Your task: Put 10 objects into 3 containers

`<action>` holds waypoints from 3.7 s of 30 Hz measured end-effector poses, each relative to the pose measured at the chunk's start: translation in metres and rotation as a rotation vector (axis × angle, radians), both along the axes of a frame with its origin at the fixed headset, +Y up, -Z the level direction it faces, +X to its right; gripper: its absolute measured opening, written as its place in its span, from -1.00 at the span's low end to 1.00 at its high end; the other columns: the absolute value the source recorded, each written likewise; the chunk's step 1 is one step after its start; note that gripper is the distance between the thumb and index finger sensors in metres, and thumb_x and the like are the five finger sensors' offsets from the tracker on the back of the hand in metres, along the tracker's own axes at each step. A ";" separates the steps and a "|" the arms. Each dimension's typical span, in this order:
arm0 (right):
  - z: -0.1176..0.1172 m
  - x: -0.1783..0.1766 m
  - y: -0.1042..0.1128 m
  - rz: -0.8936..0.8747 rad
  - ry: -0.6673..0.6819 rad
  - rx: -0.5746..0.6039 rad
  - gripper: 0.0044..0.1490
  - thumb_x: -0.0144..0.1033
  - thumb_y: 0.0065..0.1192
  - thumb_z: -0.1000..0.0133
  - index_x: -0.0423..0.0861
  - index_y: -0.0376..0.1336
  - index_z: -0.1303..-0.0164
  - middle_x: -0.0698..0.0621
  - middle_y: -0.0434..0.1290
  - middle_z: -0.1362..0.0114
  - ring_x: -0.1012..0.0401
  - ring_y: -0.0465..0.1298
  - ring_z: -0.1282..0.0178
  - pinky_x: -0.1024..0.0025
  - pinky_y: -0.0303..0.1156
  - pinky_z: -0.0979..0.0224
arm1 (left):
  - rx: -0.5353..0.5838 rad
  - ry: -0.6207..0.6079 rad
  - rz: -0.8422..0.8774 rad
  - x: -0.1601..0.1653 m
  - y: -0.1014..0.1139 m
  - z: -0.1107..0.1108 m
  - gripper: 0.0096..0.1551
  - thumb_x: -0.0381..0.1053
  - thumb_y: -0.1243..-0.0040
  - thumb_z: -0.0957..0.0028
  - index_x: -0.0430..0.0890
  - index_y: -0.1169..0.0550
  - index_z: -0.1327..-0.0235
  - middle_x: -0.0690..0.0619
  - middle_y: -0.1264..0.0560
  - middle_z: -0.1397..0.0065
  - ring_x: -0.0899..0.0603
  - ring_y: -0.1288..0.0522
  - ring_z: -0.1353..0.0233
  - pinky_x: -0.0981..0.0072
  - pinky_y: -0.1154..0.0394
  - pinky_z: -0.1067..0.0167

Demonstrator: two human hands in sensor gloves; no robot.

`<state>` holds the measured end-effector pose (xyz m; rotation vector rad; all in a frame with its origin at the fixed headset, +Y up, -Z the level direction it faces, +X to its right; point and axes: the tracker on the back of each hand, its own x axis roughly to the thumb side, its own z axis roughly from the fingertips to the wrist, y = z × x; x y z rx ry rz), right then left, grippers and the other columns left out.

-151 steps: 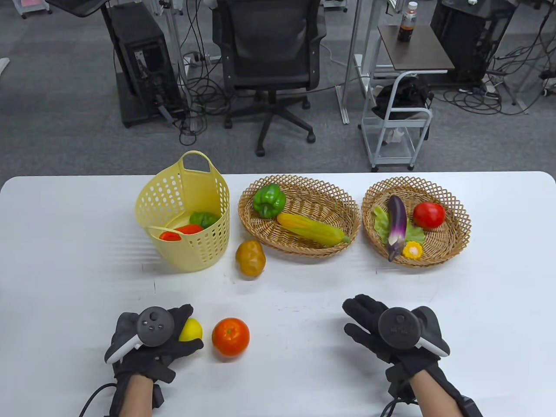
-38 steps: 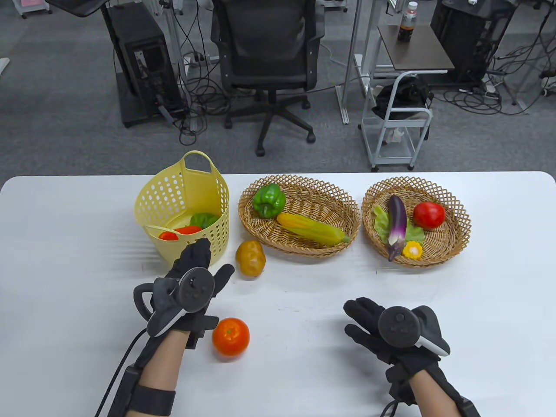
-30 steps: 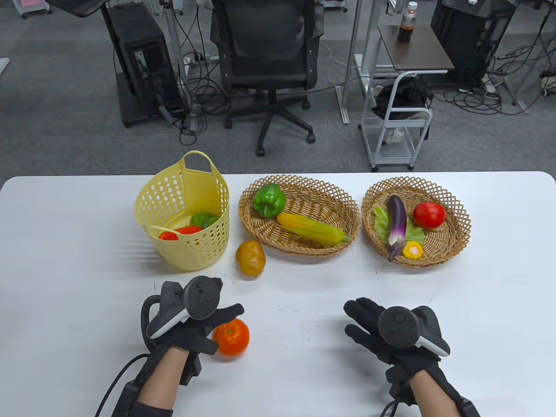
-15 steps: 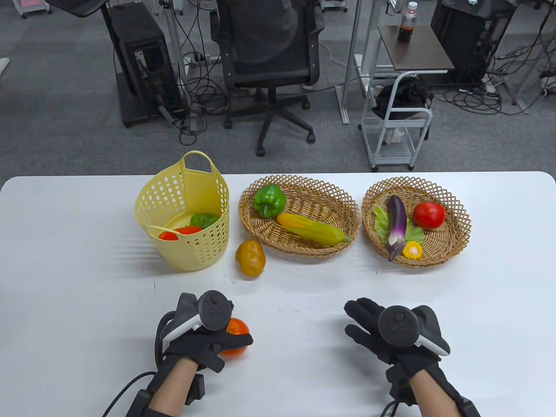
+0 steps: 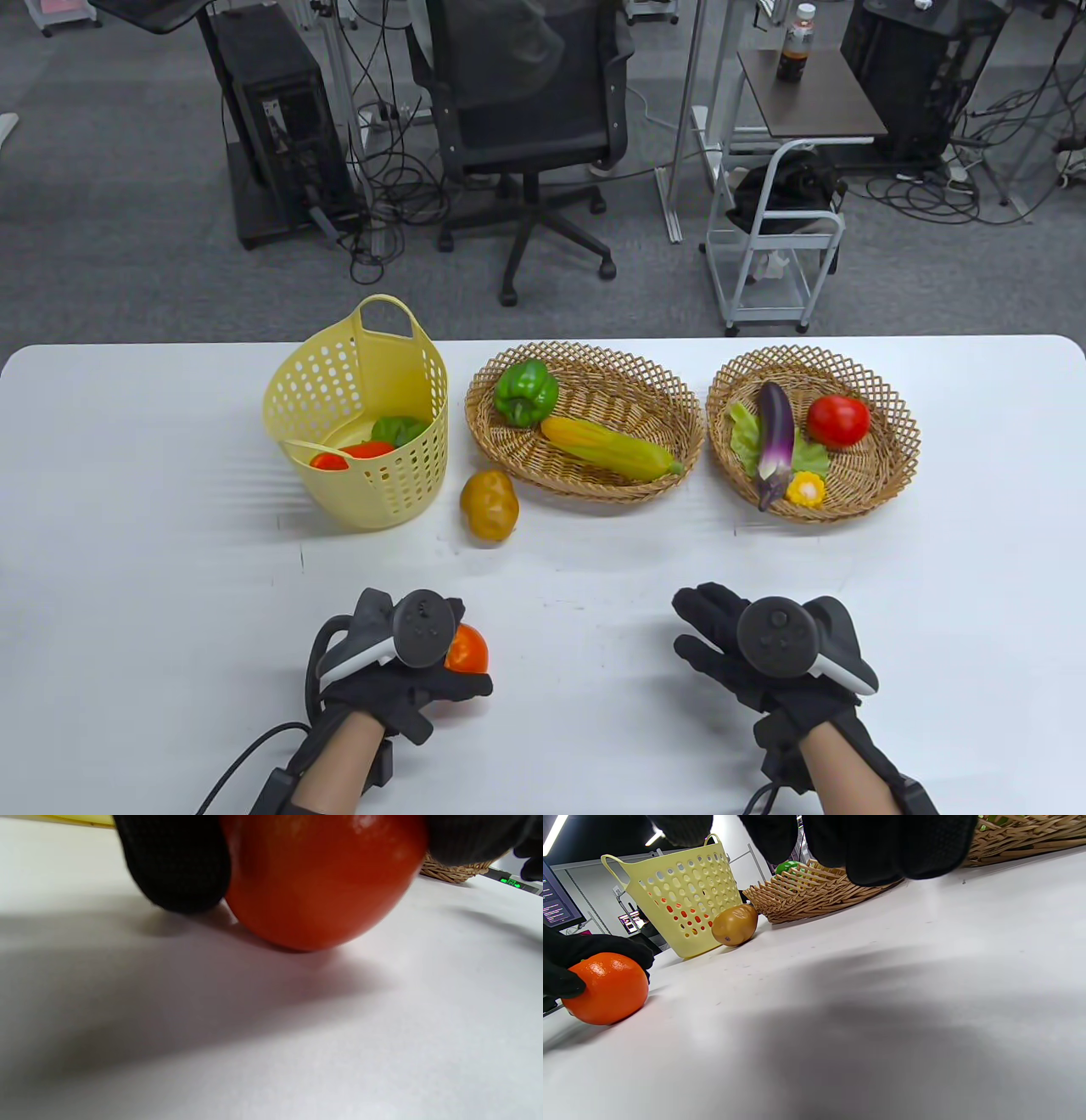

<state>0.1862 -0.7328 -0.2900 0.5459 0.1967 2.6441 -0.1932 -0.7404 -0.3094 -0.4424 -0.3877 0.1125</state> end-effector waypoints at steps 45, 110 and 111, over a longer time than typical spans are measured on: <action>-0.003 -0.001 -0.003 0.009 0.013 -0.028 -0.15 0.16 -0.13 -0.31 -0.07 -0.05 -0.72 -0.28 0.09 -0.73 -0.25 0.30 -0.56 -0.14 0.33 -0.46 | 0.732 0.611 0.171 -0.038 0.120 -0.089 0.24 0.66 0.15 -0.17 -0.14 0.22 -0.67 -0.16 -0.04 -0.71 -0.21 -0.47 -0.56 0.70 -0.63 -0.02; -0.003 0.003 -0.001 -0.041 0.026 -0.008 -0.16 0.16 -0.12 -0.31 -0.07 -0.02 -0.71 -0.30 0.10 -0.73 -0.27 0.30 -0.55 -0.16 0.33 -0.45 | 0.211 0.479 -0.124 0.066 0.005 -0.115 0.14 0.53 0.08 -0.31 -0.18 0.14 -0.76 -0.28 -0.02 -0.74 -0.31 -0.39 -0.61 0.30 -0.65 -0.21; -0.003 0.003 -0.001 -0.039 0.027 -0.008 -0.16 0.16 -0.12 -0.31 -0.07 -0.02 -0.72 -0.30 0.10 -0.73 -0.27 0.30 -0.55 -0.16 0.33 -0.45 | 0.201 0.477 -0.135 0.066 0.002 -0.117 0.15 0.54 0.10 -0.30 -0.17 0.15 -0.76 -0.27 -0.02 -0.74 -0.31 -0.39 -0.61 0.31 -0.65 -0.22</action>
